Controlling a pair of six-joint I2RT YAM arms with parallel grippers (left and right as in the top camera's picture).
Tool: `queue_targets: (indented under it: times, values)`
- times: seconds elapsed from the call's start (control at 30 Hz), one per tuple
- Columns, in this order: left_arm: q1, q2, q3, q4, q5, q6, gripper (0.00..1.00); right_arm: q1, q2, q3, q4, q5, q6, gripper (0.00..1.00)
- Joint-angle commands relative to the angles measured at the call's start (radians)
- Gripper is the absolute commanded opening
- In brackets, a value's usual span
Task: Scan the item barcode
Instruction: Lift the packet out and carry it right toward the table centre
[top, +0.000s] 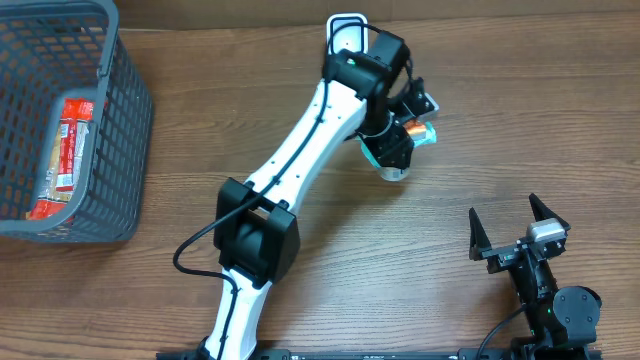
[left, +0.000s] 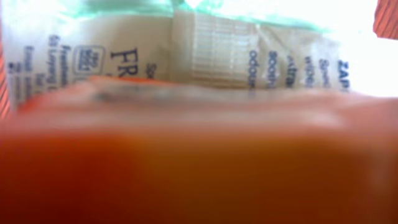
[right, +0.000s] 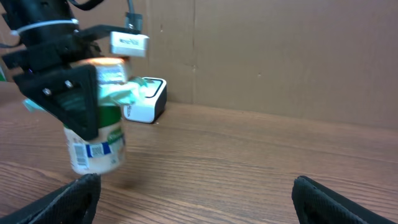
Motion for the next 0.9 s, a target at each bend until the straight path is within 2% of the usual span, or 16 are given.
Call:
queue_targets:
  times: [0.0,0.17,0.37,0.67,0.87]
  values:
    - [-0.041,-0.008,0.006,0.018,-0.053,-0.031,0.42,-0.005,-0.010,-0.011,0.005,-0.005,-0.001,1.00]
    - [-0.087,-0.008,-0.008,0.024,-0.079,-0.065,0.41,-0.005,-0.010,-0.011,0.004,-0.005,-0.001,1.00]
    - [-0.119,-0.008,-0.110,0.110,-0.077,-0.179,0.39,-0.005,-0.011,-0.011,0.005,-0.005,-0.001,1.00]
    - [-0.187,-0.008,-0.261,0.238,-0.082,-0.183,0.40,-0.005,-0.011,-0.011,0.005,-0.005,-0.001,1.00]
    - [-0.244,-0.008,-0.295,0.254,-0.157,-0.183,0.42,-0.005,-0.010,-0.011,0.004,-0.005,-0.001,1.00]
